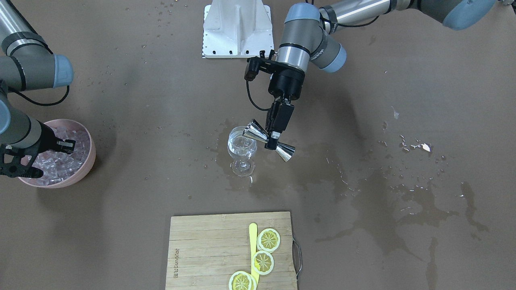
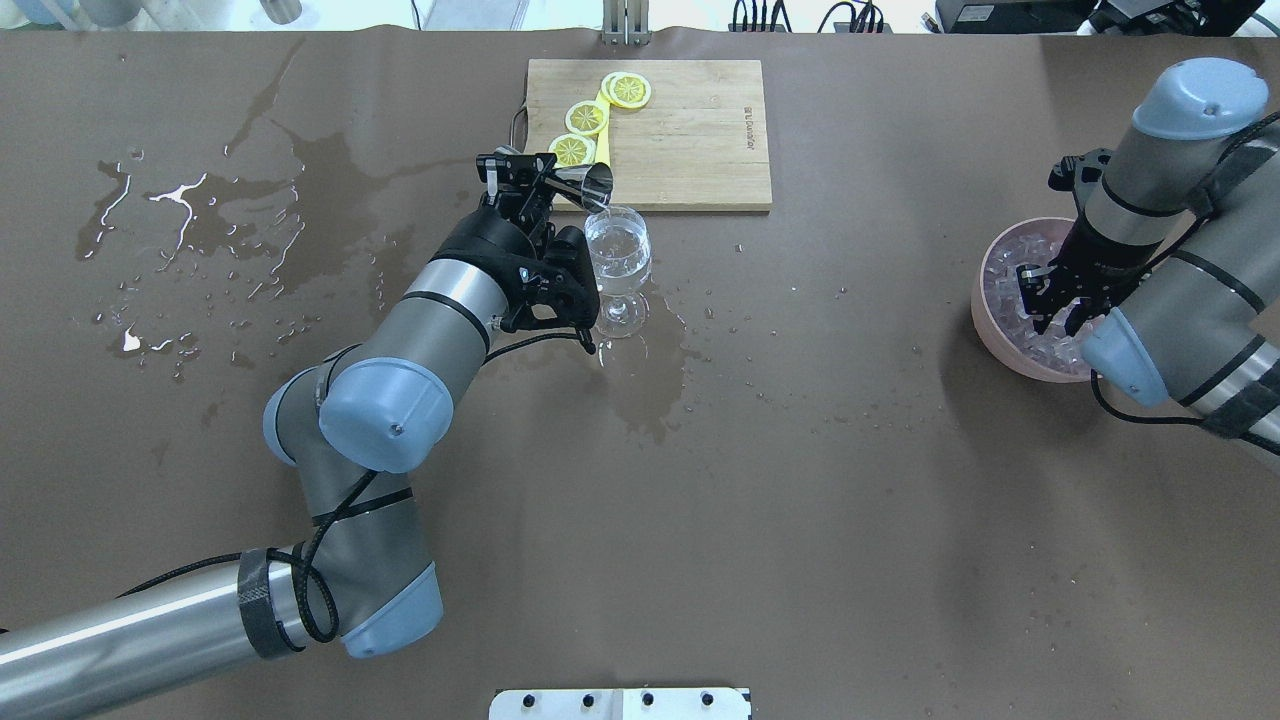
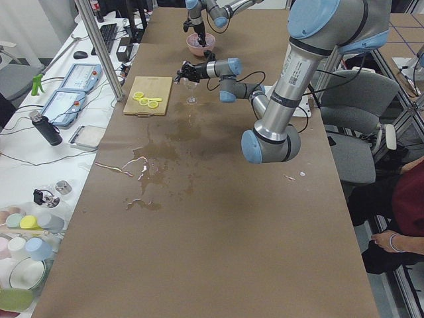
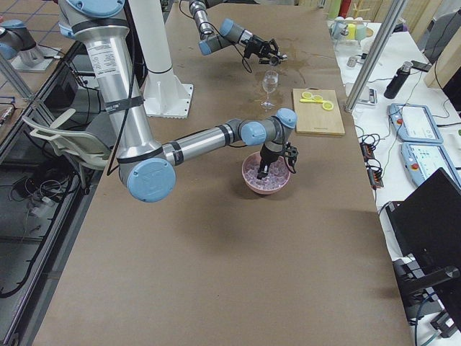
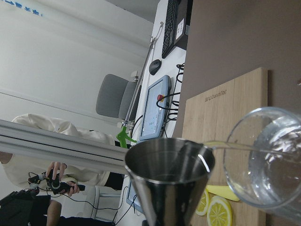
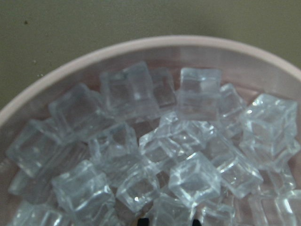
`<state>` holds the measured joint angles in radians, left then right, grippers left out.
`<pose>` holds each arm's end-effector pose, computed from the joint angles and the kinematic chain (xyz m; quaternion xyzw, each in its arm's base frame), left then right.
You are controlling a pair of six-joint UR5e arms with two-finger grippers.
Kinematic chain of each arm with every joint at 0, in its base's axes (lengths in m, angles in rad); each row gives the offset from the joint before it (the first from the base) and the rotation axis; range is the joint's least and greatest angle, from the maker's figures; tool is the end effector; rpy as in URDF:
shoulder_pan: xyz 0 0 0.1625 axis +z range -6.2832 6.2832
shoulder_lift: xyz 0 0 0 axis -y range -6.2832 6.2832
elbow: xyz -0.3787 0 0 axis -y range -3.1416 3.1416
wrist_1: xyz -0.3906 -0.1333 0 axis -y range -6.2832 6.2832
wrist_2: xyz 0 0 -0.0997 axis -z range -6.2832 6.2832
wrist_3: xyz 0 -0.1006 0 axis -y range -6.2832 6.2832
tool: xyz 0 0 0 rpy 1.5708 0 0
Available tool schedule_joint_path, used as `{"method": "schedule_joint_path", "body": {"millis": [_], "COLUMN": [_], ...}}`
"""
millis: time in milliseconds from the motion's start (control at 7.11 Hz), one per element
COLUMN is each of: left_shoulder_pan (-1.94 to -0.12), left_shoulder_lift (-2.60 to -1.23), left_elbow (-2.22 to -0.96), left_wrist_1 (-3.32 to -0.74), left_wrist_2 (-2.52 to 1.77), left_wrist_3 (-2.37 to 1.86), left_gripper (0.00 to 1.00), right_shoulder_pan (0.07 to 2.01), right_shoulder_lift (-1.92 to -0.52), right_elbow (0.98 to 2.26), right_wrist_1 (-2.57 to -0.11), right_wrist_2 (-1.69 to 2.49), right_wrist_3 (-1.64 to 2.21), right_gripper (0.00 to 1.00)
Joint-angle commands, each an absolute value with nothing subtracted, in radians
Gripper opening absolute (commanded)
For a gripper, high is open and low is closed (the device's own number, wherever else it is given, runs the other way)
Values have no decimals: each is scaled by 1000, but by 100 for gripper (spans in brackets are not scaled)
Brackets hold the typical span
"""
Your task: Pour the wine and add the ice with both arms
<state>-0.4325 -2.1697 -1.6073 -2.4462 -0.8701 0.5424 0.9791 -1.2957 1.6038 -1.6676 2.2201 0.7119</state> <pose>0.4713 -0.4358 0.1486 0.6889 -0.0498 0.3523 0.6315 -0.2686 -0.5296 0.4659 -0.1130 -0.3128 0.0230 0.9428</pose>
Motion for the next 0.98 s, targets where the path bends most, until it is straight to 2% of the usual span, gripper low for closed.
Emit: {"method": "schedule_joint_path", "body": {"millis": [0, 141, 422, 562, 703, 844], "left_shoulder_pan": [-433, -431, -433, -431, -431, -431], "left_shoulder_lift": [-2171, -2174, -2175, -2180, -2181, -2181], "left_elbow": [-1617, -1615, -1617, -1617, -1617, -1617], "left_wrist_1": [-2413, -2411, -2393, -2391, -2385, -2378], "left_wrist_2": [-842, -835, -819, -801, -799, -799], "left_wrist_3": [552, 570, 575, 598, 603, 603], "left_gripper": [0, 0, 0, 0, 0, 0], "right_shoulder_pan": [997, 999, 1003, 1003, 1003, 1005], "right_shoulder_lift": [-1298, -1296, -1296, -1295, -1293, -1293], "right_elbow": [1600, 1600, 1600, 1600, 1600, 1600], "right_wrist_1": [-1667, -1667, -1667, -1667, -1667, -1669], "right_wrist_2": [2217, 2217, 2217, 2217, 2217, 2217], "right_wrist_3": [707, 707, 707, 709, 710, 710], "right_gripper": [44, 42, 22, 18, 18, 25]}}
